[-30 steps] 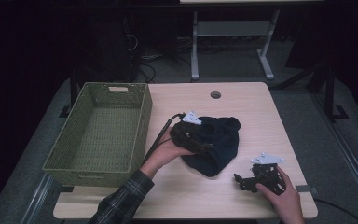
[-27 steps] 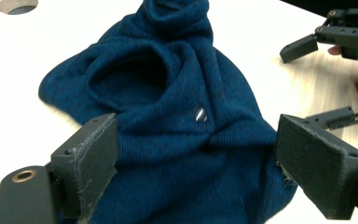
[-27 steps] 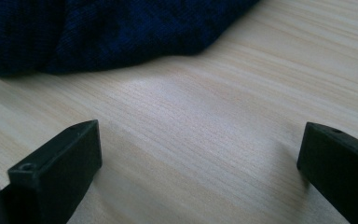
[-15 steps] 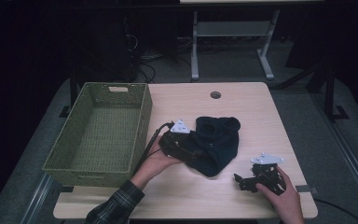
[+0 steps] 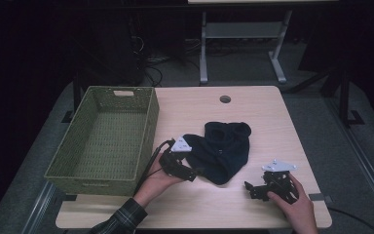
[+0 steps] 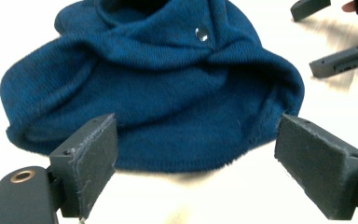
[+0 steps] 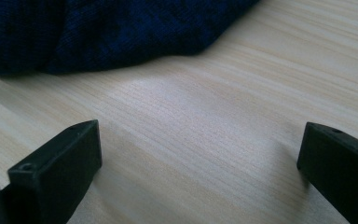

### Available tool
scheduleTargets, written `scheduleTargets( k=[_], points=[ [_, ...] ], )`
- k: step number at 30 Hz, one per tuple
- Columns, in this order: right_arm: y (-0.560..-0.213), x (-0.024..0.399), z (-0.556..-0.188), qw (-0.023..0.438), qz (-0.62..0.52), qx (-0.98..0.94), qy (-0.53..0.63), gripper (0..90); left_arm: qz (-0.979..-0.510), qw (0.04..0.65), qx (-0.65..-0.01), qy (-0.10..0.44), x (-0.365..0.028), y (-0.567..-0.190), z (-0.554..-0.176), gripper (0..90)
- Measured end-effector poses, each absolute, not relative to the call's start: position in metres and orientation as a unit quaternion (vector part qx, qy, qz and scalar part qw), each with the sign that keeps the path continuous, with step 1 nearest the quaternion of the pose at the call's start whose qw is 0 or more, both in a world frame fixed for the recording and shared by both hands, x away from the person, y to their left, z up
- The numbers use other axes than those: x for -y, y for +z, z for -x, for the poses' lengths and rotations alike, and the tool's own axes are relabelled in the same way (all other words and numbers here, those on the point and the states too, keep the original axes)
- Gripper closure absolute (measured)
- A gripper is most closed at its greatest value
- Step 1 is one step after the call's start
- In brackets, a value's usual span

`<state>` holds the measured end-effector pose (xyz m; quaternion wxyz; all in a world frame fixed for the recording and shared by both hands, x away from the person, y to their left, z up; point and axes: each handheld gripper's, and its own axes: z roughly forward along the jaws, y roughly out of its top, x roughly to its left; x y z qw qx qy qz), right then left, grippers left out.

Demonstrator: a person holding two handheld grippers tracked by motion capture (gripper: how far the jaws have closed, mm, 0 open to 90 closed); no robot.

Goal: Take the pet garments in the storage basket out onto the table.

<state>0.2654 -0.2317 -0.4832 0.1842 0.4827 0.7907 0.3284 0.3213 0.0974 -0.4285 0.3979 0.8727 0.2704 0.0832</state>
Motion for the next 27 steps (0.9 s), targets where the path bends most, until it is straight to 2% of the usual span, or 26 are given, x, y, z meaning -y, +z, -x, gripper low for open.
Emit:
scheduleTargets(
  k=[13,24,27],
  points=[
    [-0.483,0.232,-0.265,0.184,-0.482,-0.791,0.329,0.0,-0.877,0.379,-0.280,0.093,-0.108,-0.447,-0.305,13.0],
    [-0.483,0.232,-0.265,0.183,-0.483,-0.791,0.328,0.0,-0.894,0.333,-0.281,0.105,-0.104,-0.469,-0.301,12.9],
    [-0.483,0.232,-0.265,0.184,-0.483,-0.791,0.328,0.0,-0.890,0.342,-0.282,0.109,-0.103,-0.472,-0.299,12.7]
  ],
)
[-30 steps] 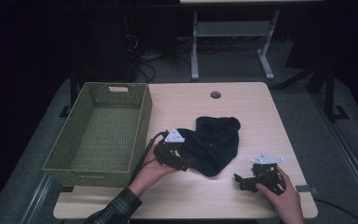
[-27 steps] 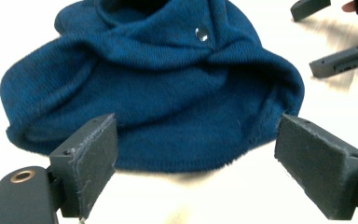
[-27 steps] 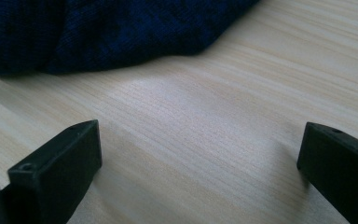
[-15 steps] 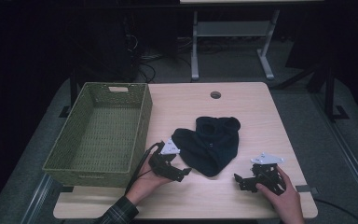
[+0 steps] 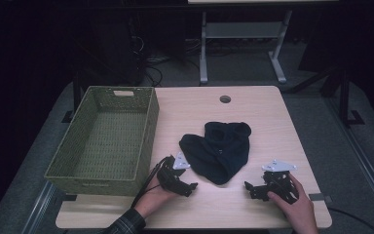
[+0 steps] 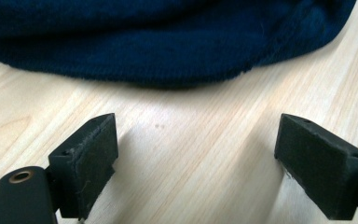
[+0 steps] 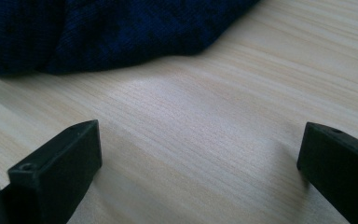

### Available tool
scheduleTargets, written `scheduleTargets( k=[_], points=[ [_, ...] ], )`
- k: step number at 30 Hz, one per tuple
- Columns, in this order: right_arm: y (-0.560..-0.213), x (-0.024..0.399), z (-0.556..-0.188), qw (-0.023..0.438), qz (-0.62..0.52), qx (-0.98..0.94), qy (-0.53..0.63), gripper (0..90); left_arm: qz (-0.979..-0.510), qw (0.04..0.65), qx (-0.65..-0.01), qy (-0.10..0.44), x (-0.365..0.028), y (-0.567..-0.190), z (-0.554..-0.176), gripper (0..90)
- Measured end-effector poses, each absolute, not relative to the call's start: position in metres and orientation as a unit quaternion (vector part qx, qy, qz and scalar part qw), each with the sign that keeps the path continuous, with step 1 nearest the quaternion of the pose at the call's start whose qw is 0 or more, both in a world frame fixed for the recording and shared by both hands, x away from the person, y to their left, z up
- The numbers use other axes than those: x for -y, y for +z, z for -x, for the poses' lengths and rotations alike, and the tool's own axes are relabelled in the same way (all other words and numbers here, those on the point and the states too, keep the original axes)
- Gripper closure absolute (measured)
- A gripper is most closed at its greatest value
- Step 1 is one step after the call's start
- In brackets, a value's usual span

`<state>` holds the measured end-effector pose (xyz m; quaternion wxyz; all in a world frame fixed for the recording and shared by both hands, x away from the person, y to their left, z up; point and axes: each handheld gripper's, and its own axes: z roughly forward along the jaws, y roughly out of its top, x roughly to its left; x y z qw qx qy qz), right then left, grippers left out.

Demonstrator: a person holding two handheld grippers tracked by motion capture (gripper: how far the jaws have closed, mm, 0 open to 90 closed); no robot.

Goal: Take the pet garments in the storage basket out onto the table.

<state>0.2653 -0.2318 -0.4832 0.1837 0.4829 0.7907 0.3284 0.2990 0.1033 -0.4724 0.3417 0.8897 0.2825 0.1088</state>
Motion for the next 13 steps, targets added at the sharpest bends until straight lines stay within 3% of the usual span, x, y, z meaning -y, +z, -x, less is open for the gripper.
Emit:
scheduleTargets(
  k=[5,13],
  points=[
    [-0.4832,0.2317,-0.2653,0.184,-0.483,-0.791,0.328,0.0,-0.878,0.372,-0.279,0.117,-0.1077,-0.4782,-0.2963,12.6],
    [-0.4833,0.2319,-0.2654,0.185,-0.481,-0.791,0.328,0.0,-0.876,0.371,-0.283,0.119,-0.1078,-0.4781,-0.2952,12.7]
  ],
)
